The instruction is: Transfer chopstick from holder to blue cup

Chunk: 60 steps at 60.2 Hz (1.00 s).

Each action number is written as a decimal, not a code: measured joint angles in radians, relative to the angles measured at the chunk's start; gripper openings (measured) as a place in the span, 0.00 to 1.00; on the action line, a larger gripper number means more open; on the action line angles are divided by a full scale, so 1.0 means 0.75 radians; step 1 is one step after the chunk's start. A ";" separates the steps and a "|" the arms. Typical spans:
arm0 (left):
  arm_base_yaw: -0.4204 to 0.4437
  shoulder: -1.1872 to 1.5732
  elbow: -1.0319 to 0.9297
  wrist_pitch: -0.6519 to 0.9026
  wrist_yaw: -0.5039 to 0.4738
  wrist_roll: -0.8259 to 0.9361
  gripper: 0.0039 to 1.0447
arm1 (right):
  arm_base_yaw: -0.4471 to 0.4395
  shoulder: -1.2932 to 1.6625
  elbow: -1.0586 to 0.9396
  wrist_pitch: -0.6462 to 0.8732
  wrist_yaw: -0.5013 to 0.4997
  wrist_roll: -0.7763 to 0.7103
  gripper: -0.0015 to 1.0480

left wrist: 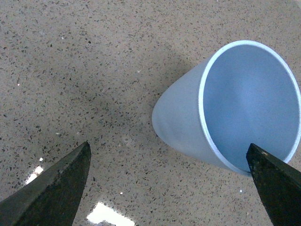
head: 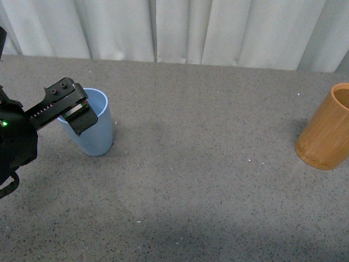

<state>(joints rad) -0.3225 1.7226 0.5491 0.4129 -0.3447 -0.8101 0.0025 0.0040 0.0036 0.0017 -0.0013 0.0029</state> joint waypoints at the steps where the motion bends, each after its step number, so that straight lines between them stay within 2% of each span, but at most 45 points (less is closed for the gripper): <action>1: 0.000 0.001 0.002 0.000 0.000 0.000 0.94 | 0.000 0.000 0.000 0.000 0.000 0.000 0.91; 51: 0.049 0.079 0.079 -0.048 0.022 -0.076 0.94 | 0.000 0.000 0.000 0.000 0.000 0.000 0.91; 56: 0.049 0.102 0.091 -0.052 0.018 -0.076 0.83 | 0.000 0.000 0.000 0.000 0.000 0.000 0.91; 60: 0.048 0.125 0.096 -0.036 0.017 -0.080 0.69 | 0.000 0.000 0.000 0.000 0.000 0.000 0.91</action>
<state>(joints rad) -0.2863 1.8160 0.6212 0.3862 -0.3317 -0.8700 0.0025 0.0040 0.0036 0.0017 -0.0013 0.0029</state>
